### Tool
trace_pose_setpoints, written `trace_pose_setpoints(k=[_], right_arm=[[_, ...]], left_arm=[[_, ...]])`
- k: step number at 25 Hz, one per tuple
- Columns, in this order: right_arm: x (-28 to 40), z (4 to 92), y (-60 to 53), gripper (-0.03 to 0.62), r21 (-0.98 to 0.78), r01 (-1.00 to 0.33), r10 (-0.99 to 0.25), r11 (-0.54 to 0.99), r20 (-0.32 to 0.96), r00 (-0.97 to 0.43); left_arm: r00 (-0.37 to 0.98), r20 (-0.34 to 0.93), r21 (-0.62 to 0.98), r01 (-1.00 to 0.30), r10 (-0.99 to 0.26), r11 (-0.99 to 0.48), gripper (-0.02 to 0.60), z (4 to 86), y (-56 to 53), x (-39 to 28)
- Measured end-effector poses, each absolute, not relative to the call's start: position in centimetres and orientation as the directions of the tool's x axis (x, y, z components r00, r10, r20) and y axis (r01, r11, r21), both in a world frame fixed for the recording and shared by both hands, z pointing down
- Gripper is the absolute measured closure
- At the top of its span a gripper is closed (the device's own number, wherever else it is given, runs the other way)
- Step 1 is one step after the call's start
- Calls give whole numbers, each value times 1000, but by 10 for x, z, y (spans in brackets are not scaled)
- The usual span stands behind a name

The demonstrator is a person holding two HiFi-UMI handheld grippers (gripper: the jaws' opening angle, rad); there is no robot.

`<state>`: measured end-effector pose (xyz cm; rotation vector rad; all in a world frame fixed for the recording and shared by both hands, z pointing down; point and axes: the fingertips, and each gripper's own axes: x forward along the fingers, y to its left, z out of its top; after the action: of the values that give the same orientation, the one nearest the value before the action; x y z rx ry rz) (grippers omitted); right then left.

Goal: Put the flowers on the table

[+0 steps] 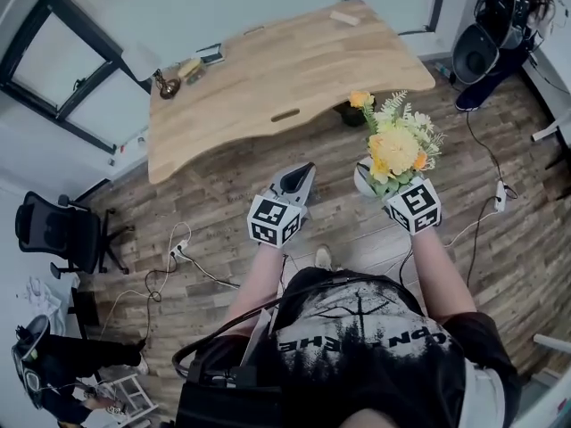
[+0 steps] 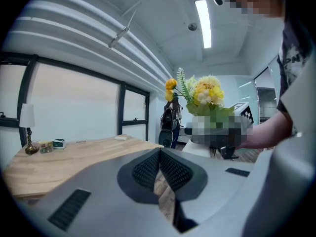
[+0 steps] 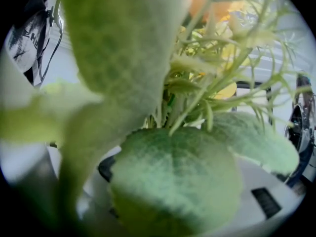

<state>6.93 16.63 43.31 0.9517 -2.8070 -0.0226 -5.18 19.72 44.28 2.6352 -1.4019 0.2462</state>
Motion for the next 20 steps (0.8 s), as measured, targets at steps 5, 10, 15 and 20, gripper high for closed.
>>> trace_pose_setpoints(k=[5, 10, 15, 20], right_arm=[[37, 431, 135, 341, 71, -616, -619, 785, 155, -770], [5, 432, 105, 341, 67, -627, -629, 776, 160, -761], [-15, 438, 81, 341, 71, -646, -647, 760, 160, -745], [-28, 443, 64, 341, 65, -654, -654, 754, 169, -737]], left_arm=[[566, 216, 47, -820, -796, -570, 568, 441, 166, -82], [581, 215, 48, -809, -785, -586, 568, 444, 136, -113], [592, 221, 52, -801, -775, -596, 568, 455, 111, -137], [593, 225, 66, -801, -773, -595, 568, 460, 92, -155]])
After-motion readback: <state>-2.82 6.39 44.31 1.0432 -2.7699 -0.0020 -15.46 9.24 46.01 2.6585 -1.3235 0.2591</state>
